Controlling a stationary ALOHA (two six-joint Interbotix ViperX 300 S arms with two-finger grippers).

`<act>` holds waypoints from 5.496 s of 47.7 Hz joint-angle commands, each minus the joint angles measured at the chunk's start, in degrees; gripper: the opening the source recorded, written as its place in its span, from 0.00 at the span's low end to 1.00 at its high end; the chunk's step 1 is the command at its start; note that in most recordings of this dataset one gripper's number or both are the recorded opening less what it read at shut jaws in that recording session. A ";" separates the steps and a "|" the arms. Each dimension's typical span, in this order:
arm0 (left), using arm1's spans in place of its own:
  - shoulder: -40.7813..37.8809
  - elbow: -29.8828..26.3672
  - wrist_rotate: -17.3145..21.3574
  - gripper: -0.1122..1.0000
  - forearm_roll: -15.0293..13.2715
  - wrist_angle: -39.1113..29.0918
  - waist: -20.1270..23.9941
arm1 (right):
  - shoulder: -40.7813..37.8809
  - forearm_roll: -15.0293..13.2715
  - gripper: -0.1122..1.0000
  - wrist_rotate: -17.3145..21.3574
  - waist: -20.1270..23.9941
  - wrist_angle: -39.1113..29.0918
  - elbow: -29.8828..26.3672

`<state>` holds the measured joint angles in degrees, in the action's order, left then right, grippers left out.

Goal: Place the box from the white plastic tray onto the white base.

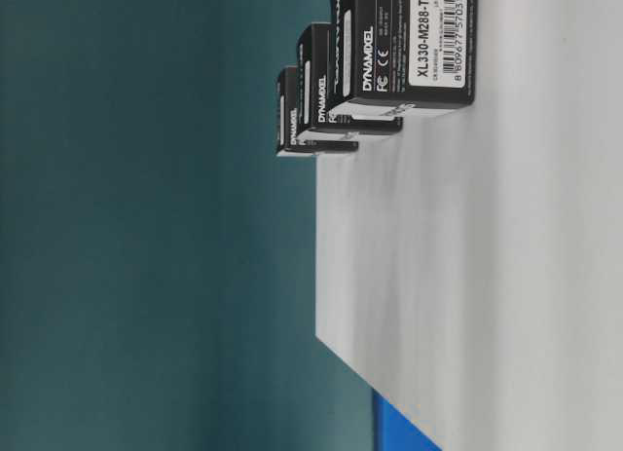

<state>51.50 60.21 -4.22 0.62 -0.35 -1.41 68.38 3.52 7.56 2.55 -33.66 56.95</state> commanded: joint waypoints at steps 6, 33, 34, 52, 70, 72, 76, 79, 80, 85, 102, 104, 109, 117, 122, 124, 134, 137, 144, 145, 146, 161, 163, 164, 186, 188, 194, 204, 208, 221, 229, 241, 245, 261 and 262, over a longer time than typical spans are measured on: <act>0.70 -0.97 0.00 0.04 0.09 0.53 -0.53 | 1.76 -0.09 0.99 0.09 -0.09 0.35 0.88; 1.85 -0.97 -0.09 0.04 0.09 0.26 -0.44 | 2.29 -0.09 0.99 0.18 -0.09 0.44 1.49; 1.85 -0.88 -0.09 0.04 0.18 0.18 -0.53 | 2.29 -0.09 0.99 0.18 -0.09 0.44 1.49; 1.85 -0.88 -0.18 0.04 0.18 0.18 -0.44 | 2.29 -0.09 0.99 0.18 -0.09 0.35 1.67; 1.85 -0.97 -0.18 0.04 0.18 0.18 -0.44 | 2.37 -0.09 0.99 0.18 -0.18 0.35 1.76; 2.02 -0.88 -0.18 0.04 0.18 0.18 -0.35 | 2.46 -0.09 0.99 0.18 -0.09 0.35 1.76; 2.02 -0.88 -0.18 0.04 0.09 0.18 -0.44 | 2.46 -0.09 0.99 0.18 -0.09 0.35 1.76; 1.85 -0.97 -0.18 0.04 0.18 0.18 -0.44 | 2.55 -0.09 0.99 0.18 -0.09 0.35 1.85; 2.02 -0.97 -0.18 0.04 0.18 0.18 -0.44 | 2.55 -0.09 0.99 0.18 -0.09 0.35 1.85; 1.85 -0.97 -0.18 0.04 0.18 0.18 -0.44 | 2.64 -0.09 0.99 0.26 -0.09 0.35 1.85; 2.02 -0.97 -0.18 0.04 0.18 0.18 -0.44 | 2.64 -0.09 0.99 0.26 -0.09 0.35 1.85; 2.02 -0.97 -0.18 0.04 0.18 0.18 -0.44 | 2.64 -0.09 0.99 0.26 -0.09 0.35 1.85; 2.02 -0.88 -0.18 0.04 0.09 0.18 -0.35 | 2.64 0.00 0.99 0.35 -0.09 0.35 1.85; 2.02 -0.97 -0.09 0.04 0.18 0.18 -0.35 | 2.72 -0.09 0.99 0.35 -0.09 0.35 1.85; 1.85 -0.97 -0.09 0.04 0.09 0.18 -0.44 | 2.64 -0.09 0.99 0.26 -0.09 0.35 1.85; 2.02 -0.97 -0.09 0.04 0.18 0.18 -0.44 | 2.64 -0.09 0.99 0.35 -0.18 0.35 1.85; 2.02 -0.97 -0.09 0.04 0.09 0.18 -0.35 | 2.64 -0.09 0.99 0.26 -0.09 0.35 1.85; 2.02 -0.97 -0.09 0.04 0.09 0.26 -0.35 | 2.72 -0.09 0.99 0.26 -0.09 0.00 1.93; 2.11 -0.97 -0.09 0.04 0.18 0.53 -0.44 | 2.81 -0.09 0.99 0.35 -0.09 -0.35 2.02; 2.20 -0.97 -0.09 0.04 0.18 0.62 -0.35 | 2.90 -0.09 0.99 0.26 -0.09 -0.44 2.02; 2.37 -1.05 0.00 0.04 0.09 0.62 -0.35 | 2.99 -0.09 0.99 0.26 -0.09 -0.44 2.02; 5.36 -1.23 0.35 0.04 0.18 1.32 -0.53 | 3.87 -0.09 0.99 0.35 -0.09 -0.35 2.46; 5.27 -1.23 0.26 0.04 0.09 1.32 -0.53 | 3.87 -0.09 0.99 0.26 -0.09 -0.35 2.64; 5.27 -1.23 0.18 0.04 0.09 1.32 -0.53 | 3.87 -0.09 0.99 0.26 -0.09 -0.18 2.64; 5.10 -1.23 0.00 0.04 0.18 1.67 -1.14 | 5.36 -0.09 0.99 0.26 -0.09 0.18 3.08; 5.27 -1.23 0.00 0.04 0.09 1.67 -1.14 | 5.71 -0.09 0.99 0.26 -0.09 0.00 3.34; 5.98 -1.41 0.18 0.04 0.18 1.93 -1.14 | 6.42 -0.09 0.99 0.26 -0.09 -0.62 4.22; 5.54 -1.32 0.88 0.04 0.18 1.93 -0.97 | 6.50 -0.09 0.99 -0.26 -0.18 -0.26 5.45; 4.92 -1.23 0.53 0.04 0.09 1.93 -0.97 | 6.86 -0.09 0.99 -0.53 -0.26 -0.26 6.15; 4.22 -1.05 0.00 0.04 0.09 1.93 -1.05 | 8.26 -0.09 0.99 0.09 -0.35 -0.18 6.50; 4.48 -1.05 -0.09 0.04 0.18 2.02 -1.76 | 8.17 -0.09 0.99 0.09 -0.35 -0.26 6.59; 4.83 -1.23 -0.09 0.04 0.09 1.76 -2.11 | 8.26 -0.09 0.99 0.26 -0.35 -0.35 6.68; 4.83 -1.23 0.00 0.04 0.09 1.85 -2.11 | 8.26 -0.09 0.99 0.26 -0.44 -0.18 6.59; 4.75 -1.05 -0.09 0.04 0.09 2.02 -2.11 | 8.96 -0.09 0.99 0.18 -0.35 0.35 6.33; 4.66 -1.05 -0.09 0.04 0.09 1.93 -2.11 | 9.05 -0.09 0.99 0.18 -0.44 0.35 6.42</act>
<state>56.60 60.21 -4.22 0.62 1.05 -3.43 77.34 3.52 7.82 2.20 -33.84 63.90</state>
